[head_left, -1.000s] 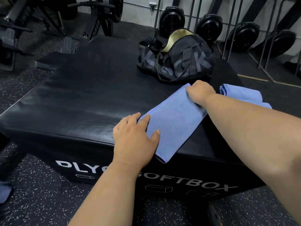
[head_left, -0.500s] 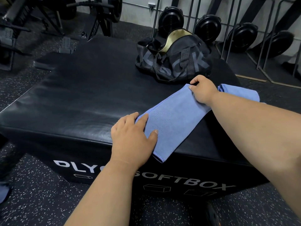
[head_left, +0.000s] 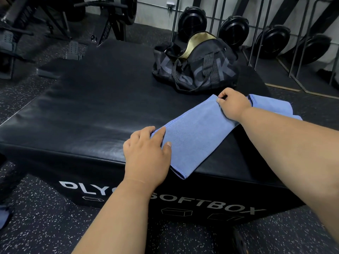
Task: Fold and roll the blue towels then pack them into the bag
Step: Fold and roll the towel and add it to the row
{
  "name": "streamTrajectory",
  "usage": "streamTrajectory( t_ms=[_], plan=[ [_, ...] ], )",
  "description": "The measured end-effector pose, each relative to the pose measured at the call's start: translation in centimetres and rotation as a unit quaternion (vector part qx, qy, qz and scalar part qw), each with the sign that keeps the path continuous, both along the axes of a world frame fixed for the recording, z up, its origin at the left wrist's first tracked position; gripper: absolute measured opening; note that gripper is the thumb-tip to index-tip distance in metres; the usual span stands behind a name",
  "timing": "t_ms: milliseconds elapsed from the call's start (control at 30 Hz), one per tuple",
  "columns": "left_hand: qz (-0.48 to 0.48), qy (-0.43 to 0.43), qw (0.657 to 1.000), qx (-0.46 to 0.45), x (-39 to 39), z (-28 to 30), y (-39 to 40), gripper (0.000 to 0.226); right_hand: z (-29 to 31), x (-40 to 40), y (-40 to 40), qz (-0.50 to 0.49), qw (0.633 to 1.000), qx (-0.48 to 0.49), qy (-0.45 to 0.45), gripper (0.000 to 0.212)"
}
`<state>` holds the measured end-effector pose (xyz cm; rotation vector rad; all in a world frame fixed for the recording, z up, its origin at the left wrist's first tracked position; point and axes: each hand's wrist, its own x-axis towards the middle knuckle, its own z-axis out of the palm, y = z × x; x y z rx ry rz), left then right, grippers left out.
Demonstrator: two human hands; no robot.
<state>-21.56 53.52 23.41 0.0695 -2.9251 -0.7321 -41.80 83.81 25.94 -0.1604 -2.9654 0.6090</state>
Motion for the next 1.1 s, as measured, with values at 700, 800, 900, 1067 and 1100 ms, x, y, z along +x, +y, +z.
streamTrajectory(
  t_ms=[700,800,900,1067,1100],
  plan=[
    [-0.117,-0.076,0.989,-0.054,1.1,0.5,1.0,0.089,-1.4,14.0,-5.1,0.208,0.965,0.148,-0.053,0.091],
    [-0.109,-0.092,0.988,-0.054,1.0,0.8,0.7,0.099,-1.7,15.9,-6.7,0.23,0.958,0.157,-0.069,0.091],
    [-0.094,-0.103,0.989,-0.043,0.7,0.9,0.3,0.095,-1.7,17.4,-6.8,0.234,0.958,0.151,-0.072,0.088],
    [-0.084,-0.068,0.993,-0.056,0.3,0.2,-0.1,0.062,-1.7,19.2,-6.5,0.233,0.958,0.161,-0.038,0.083],
    [-0.076,-0.05,0.994,-0.052,0.1,0.0,-0.4,0.058,-1.9,19.7,-6.5,0.243,0.955,0.172,-0.011,0.081]
  ],
)
